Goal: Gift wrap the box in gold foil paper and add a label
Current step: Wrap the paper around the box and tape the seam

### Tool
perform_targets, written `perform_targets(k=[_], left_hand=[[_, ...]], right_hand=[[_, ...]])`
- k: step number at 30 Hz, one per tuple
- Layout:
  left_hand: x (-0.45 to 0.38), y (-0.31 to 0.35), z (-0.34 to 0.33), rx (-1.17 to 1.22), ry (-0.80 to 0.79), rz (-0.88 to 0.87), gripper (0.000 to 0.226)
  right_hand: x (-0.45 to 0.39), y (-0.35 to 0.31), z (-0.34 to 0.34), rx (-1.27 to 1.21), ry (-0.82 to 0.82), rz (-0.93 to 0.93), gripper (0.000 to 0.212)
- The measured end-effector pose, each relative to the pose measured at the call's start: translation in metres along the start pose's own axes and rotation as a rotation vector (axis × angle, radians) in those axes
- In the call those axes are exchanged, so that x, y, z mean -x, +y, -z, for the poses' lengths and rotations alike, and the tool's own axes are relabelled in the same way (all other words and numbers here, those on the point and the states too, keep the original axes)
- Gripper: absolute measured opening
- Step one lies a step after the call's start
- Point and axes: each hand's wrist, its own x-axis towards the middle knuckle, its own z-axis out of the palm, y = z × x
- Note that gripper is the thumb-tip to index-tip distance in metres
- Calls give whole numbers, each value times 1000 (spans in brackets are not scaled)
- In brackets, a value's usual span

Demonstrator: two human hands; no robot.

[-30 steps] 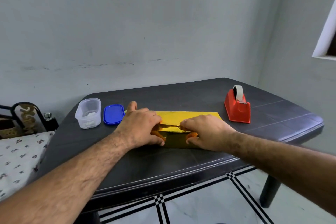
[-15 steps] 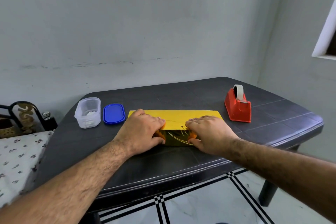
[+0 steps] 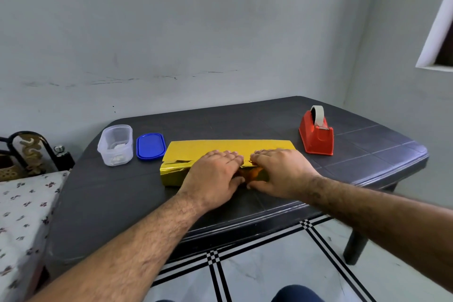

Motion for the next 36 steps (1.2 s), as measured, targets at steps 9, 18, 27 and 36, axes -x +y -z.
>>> perform_targets(k=[9, 18, 27, 36], left_hand=[[10, 2, -10, 57, 117, 57, 49], [1, 15, -21, 39, 181, 124, 42], [8, 14, -32, 20, 301, 180, 43], [5, 12, -35, -1, 338, 174, 42]], right_hand=[[19, 25, -20, 9, 180, 60, 62], [18, 24, -20, 17, 244, 76, 43], [15, 25, -22, -24, 184, 28, 50], [-7, 134, -6, -625, 458, -1074, 43]])
